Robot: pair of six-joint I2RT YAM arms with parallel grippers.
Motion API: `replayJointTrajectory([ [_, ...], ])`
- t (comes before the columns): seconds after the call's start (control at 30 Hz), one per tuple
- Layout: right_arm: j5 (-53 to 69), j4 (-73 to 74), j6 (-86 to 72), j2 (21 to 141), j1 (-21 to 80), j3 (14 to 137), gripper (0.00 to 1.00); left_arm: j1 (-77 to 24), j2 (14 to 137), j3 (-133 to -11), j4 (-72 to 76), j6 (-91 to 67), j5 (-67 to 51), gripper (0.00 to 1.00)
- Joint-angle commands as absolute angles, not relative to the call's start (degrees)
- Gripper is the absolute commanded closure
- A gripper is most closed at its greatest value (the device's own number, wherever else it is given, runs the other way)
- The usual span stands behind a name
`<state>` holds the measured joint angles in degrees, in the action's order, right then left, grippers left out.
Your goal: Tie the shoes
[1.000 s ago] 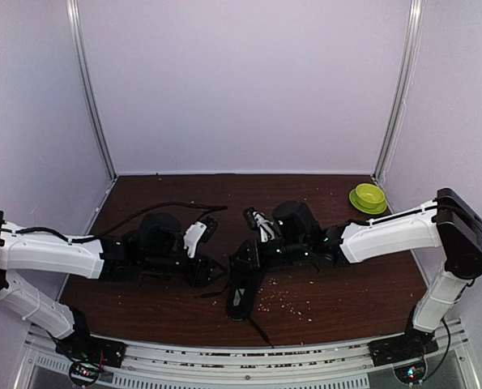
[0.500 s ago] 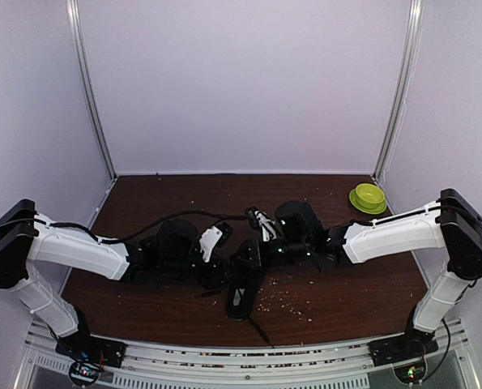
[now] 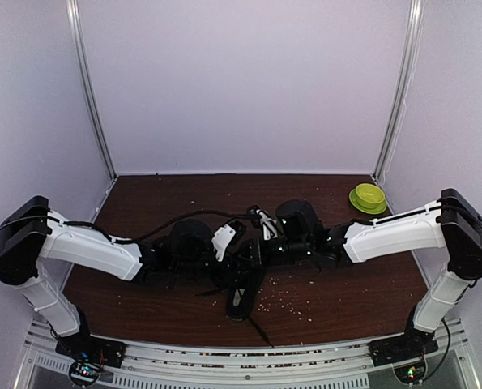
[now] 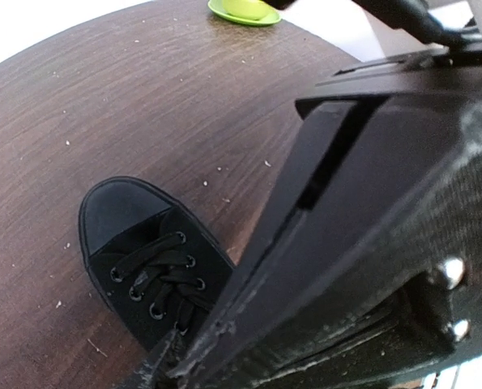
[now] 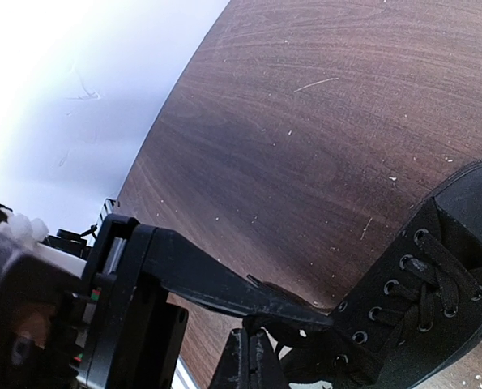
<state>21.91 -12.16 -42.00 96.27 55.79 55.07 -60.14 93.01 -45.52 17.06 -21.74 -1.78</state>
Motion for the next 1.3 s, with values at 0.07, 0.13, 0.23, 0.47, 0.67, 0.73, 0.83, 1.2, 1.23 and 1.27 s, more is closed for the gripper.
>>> replayJointTrajectory([
  [0.07,20.68,-12.70,-42.49,94.31,55.60,54.56,1.00,-60.21,93.63,-47.02,20.80,-22.88,2.37,0.64],
  [0.13,20.43,-12.74,-42.45,94.16,55.57,54.37,1.00,-60.29,93.58,-46.82,20.33,-23.64,3.40,0.76],
  [0.23,19.65,-12.63,-42.30,93.72,55.57,53.82,1.00,-60.29,93.35,-46.23,20.05,-24.55,4.31,0.88],
  [0.47,15.46,-9.50,-40.10,87.83,55.69,50.63,0.55,-60.29,92.92,-45.11,20.39,-26.35,5.45,1.00],
  [0.67,11.83,-11.12,-41.01,80.81,57.32,41.50,0.50,-60.29,93.11,-44.65,20.73,-28.02,5.86,1.00],
  [0.73,10.87,-10.94,-41.21,80.77,59.12,40.16,0.53,-60.35,93.23,-44.71,20.74,-28.20,5.54,1.00],
  [0.83,8.73,-9.22,-41.46,83.43,62.82,41.30,0.54,-60.34,93.59,-45.03,20.28,-28.30,5.29,1.00],
  [1.2,7.74,-5.89,-40.15,92.88,66.62,48.72,0.69,-60.31,92.74,-44.56,18.74,-28.38,6.73,1.00],
  [1.23,8.16,-5.28,-39.90,93.50,66.63,49.18,0.69,-60.29,92.85,-44.63,18.72,-28.33,6.55,1.00],
  [1.27,8.59,-5.00,-39.76,94.22,66.72,49.63,0.69,-60.30,92.96,-44.73,18.79,-28.23,6.35,1.00],
])
